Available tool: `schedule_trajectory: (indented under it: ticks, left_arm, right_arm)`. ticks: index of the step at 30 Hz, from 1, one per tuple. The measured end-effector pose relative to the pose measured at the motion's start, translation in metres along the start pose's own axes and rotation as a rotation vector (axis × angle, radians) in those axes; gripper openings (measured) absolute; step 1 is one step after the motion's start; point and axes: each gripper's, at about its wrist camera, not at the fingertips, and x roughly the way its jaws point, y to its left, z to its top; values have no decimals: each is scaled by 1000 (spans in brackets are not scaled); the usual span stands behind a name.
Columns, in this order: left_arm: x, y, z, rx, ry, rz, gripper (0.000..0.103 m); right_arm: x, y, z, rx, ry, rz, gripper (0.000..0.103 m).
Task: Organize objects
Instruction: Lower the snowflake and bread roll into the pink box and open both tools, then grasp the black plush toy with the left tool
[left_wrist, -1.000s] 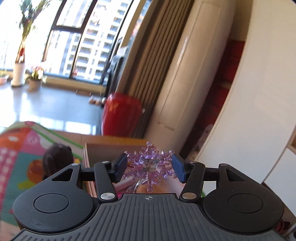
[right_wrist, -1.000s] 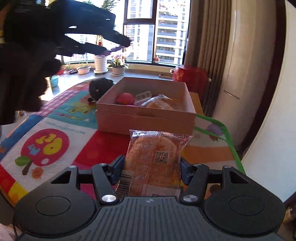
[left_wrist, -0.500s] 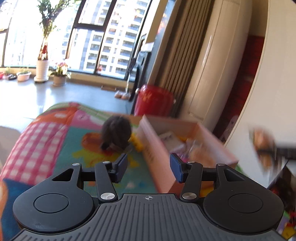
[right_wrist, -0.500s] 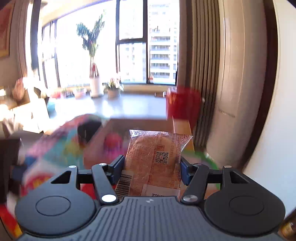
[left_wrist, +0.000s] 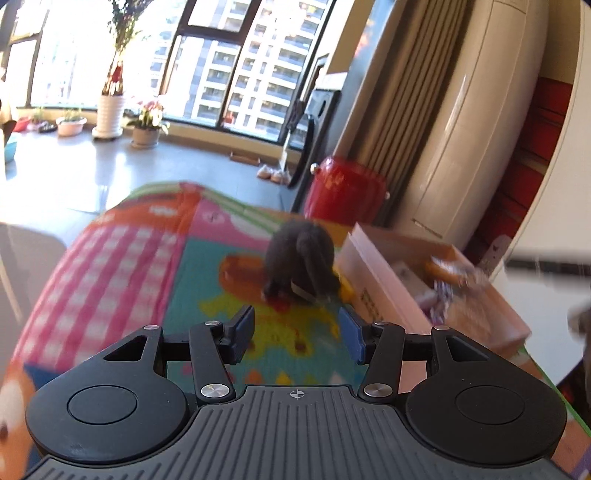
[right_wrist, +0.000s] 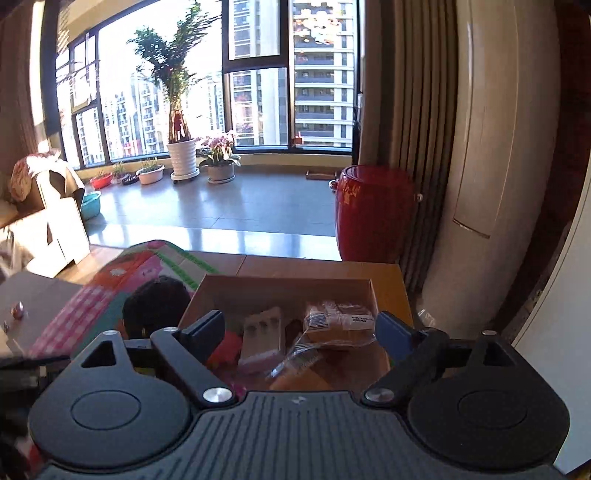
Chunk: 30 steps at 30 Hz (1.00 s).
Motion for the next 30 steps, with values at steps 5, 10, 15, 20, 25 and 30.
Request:
schedule_trajectory:
  ticks: [5, 10, 15, 20, 25, 30]
  left_arm:
    - [39, -2, 46, -30, -38, 29, 55]
    - [96, -15, 68, 4, 65, 59, 55]
    - [130, -26, 55, 69, 118, 68, 79]
    - [147, -29, 43, 63, 181, 90, 76]
    - [142, -16, 43, 24, 171, 68, 74]
    - [131, -4, 40, 9, 168, 53, 71]
  right_arm:
    - [-15, 28, -51, -169, 15, 4, 92]
    - [-21, 29, -62, -174, 40, 34, 98]
    - [-18, 19, -62, -141, 57, 72, 102]
    - [-17, 21, -60, -133, 59, 84, 103]
    - [-17, 29, -55, -156, 52, 77, 103]
    - [-13, 43, -50, -162, 72, 68, 103]
